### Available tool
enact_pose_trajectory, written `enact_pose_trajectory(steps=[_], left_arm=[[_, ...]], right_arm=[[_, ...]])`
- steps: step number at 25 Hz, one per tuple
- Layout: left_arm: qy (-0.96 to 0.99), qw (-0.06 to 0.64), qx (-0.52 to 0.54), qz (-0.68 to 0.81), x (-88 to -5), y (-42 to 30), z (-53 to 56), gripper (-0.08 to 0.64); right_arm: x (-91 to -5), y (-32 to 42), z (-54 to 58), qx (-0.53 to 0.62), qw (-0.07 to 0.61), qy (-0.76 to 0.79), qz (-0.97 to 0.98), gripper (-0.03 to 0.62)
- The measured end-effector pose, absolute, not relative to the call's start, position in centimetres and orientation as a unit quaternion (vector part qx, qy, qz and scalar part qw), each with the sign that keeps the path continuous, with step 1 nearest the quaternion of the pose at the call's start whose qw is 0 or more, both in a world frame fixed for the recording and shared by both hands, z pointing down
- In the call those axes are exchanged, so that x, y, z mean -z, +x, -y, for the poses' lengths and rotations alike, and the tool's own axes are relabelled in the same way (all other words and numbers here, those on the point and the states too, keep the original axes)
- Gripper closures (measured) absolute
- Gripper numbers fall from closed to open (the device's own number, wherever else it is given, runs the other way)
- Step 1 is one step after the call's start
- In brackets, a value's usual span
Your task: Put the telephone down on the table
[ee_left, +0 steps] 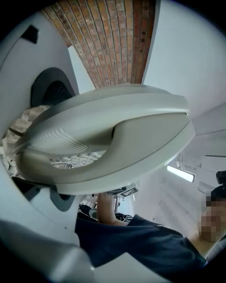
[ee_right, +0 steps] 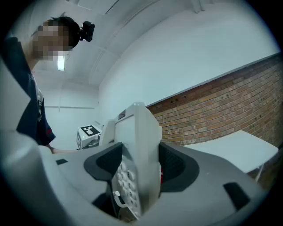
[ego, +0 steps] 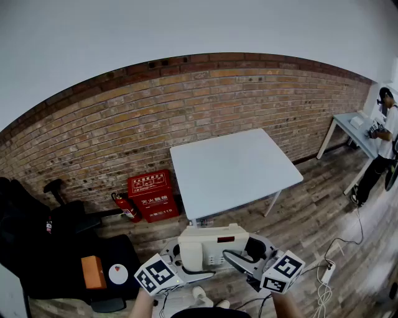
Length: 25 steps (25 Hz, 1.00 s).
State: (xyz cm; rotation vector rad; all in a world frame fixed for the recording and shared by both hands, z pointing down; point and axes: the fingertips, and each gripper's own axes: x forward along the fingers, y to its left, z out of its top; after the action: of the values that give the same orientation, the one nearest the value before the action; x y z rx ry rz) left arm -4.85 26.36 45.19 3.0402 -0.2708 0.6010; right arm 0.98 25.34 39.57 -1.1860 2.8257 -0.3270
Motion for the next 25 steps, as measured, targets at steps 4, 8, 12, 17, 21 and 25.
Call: enact_pose_trajectory(steps=[4,8,12,17,21,25], left_arm=[[0.977,0.017,-0.194,0.088,-45.0,-4.5,-27.0,0.061],[0.977,0.016,-0.195,0.090,-45.0,-3.9,-27.7,0.061],[0.976,0.017,-0.197,0.090,-45.2,-3.0,-28.4,0.061],[0.976,0.016,-0.196,0.089,-45.5,-1.8,-29.2,0.061],[0.976,0.019,-0.196,0.090,-45.6,-0.8,-29.6,0.061],[0.976,0.023,-0.196,0.097,-45.7,-0.3,-29.8,0.061]], right_arm=[[-39.3,1.4,-25.9,0.104,0.031,-0.383,-0.917,0.336],[-39.3,1.9,-26.6,0.102,0.035,-0.383,-0.917,0.336],[-39.4,2.9,-27.3,0.102,0.039,-0.382,-0.918,0.336],[-39.7,4.1,-28.1,0.101,0.040,-0.385,-0.917,0.336],[-39.8,5.0,-28.4,0.102,0.040,-0.384,-0.917,0.336],[-39.9,5.6,-28.5,0.105,0.043,-0.377,-0.919,0.336]])
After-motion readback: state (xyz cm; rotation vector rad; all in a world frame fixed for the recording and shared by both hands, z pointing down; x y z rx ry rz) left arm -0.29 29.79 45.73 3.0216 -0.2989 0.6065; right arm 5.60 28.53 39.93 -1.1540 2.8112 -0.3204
